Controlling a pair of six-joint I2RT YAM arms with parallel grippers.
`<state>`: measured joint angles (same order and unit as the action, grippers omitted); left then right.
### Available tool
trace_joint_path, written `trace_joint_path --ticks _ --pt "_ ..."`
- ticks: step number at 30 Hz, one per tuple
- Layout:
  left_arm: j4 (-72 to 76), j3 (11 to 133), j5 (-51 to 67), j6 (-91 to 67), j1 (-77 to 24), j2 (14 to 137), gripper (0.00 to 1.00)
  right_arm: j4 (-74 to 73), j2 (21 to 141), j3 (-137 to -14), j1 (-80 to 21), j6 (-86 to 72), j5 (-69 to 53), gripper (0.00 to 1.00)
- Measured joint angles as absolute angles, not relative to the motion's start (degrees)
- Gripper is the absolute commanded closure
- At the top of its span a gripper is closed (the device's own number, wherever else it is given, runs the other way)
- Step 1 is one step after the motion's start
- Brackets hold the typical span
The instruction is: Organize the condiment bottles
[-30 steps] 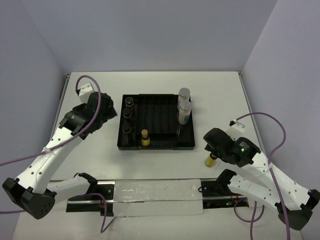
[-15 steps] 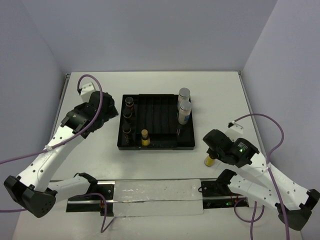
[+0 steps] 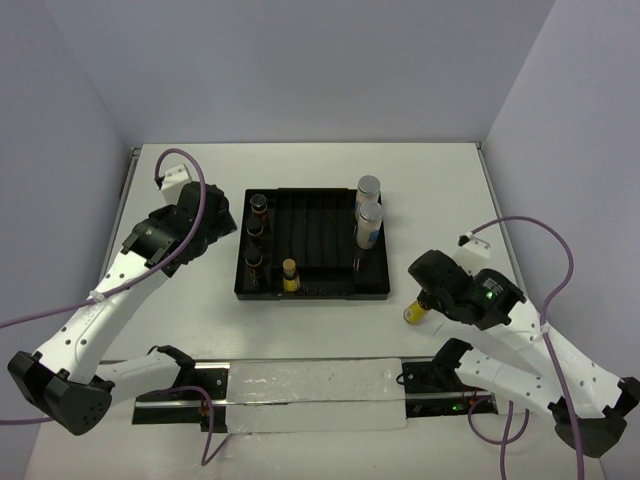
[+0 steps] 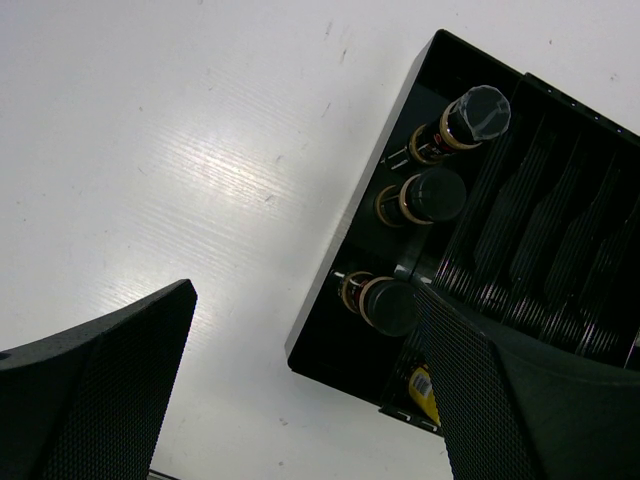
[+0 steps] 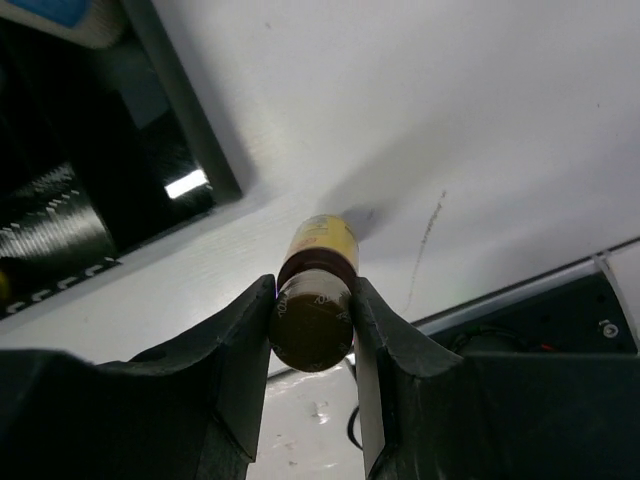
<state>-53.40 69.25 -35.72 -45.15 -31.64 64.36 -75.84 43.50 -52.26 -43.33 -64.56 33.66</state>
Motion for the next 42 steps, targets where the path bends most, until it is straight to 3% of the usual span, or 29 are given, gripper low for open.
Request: trace_joint_path --ticks 10,15,24,42 --pt "-53.5 69.3 -36.7 -45.1 -31.5 64.7 0.01 -73.4 60.0 -79.2 -43.7 -47.7 39.7 0.91" --pt "-53.9 69.4 -38.5 -44.9 -31.3 65.1 0.01 -67.0 66.9 -85.5 -47.4 -40.7 39.1 0.91" --pt "-55.1 70.9 -40.3 -44.6 -30.9 66.3 0.01 -59.3 78.6 -86.3 -55.8 -36.0 35.2 0.91" --pt "-55.6 71.5 -41.4 -44.3 -30.5 66.3 0.01 -49.8 84.5 -81.5 -56.4 -34.0 29.6 0.91"
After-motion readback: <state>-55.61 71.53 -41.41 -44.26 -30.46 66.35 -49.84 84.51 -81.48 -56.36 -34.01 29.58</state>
